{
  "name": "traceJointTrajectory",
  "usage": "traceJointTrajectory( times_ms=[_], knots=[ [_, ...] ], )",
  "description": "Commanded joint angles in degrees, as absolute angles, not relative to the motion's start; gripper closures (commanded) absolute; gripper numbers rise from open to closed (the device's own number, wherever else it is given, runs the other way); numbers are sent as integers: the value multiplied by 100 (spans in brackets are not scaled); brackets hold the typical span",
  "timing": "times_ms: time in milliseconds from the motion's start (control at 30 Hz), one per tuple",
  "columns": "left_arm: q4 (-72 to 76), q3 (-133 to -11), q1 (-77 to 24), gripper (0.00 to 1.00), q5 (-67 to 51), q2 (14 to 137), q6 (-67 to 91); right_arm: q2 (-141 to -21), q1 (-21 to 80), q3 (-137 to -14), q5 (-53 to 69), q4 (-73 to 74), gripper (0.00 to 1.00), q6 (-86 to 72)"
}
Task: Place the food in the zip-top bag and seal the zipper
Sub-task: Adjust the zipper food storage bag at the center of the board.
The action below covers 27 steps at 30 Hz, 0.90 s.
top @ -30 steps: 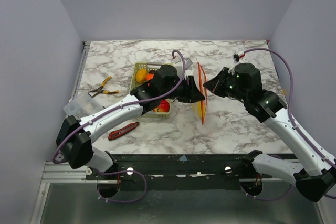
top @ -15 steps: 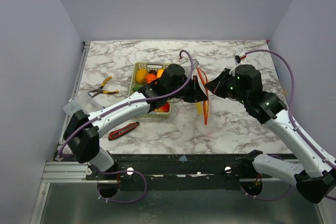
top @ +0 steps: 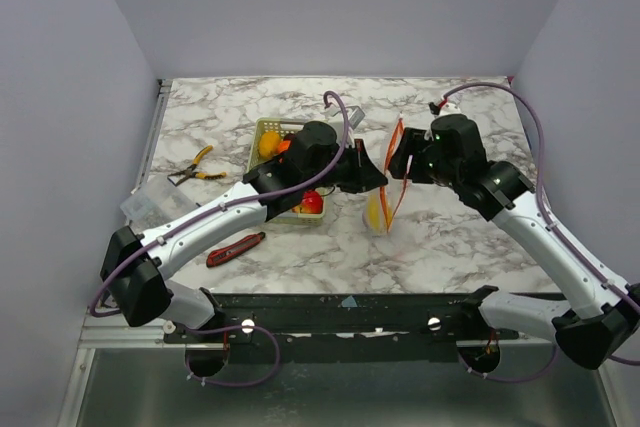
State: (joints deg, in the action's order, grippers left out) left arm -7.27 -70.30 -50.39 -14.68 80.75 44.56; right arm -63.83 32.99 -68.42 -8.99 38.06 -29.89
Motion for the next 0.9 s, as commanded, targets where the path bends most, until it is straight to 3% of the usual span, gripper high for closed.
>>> traceJointTrajectory(
  times_ms=[0,67,133,167,267,333,433,533,667,867],
  knots=[
    [-1032,-7236,-5082,100,-1178,8089,4647,-6581,3318,-6985,-784,4160,33,-2936],
    [-1149,-7334,-5080,100,-1084,8121,4661,-6625,3318,-6953,-680,4209,32,-3060],
    [-1415,-7511,-5080,100,-942,8200,4704,-6661,3316,-6941,-614,4367,41,-3290],
    [-1543,-7600,-5080,100,-883,8253,4710,-6639,3326,-6908,-569,4395,50,-3360],
    [-1688,-7708,-5080,100,-788,8347,4824,-6538,3330,-6851,-618,4449,89,-3549],
    [-1632,-7691,-5071,100,-823,8345,4847,-6516,3328,-6962,-1004,4482,100,-3528],
    [-1541,-7612,-4968,98,-1066,8273,4852,-6690,3324,-7520,-1929,4858,100,-3430],
    [-1399,-7390,-4670,67,-1707,8072,4822,-7007,3328,-8218,-2260,5348,100,-3242],
    [-1177,-6820,-4228,46,-2113,7529,4705,-7297,3330,-8758,-2054,5970,99,-3174],
    [-1356,-6106,-3573,37,-2016,6873,4194,-7776,3321,-7835,-1944,4916,100,-2961]
  ],
)
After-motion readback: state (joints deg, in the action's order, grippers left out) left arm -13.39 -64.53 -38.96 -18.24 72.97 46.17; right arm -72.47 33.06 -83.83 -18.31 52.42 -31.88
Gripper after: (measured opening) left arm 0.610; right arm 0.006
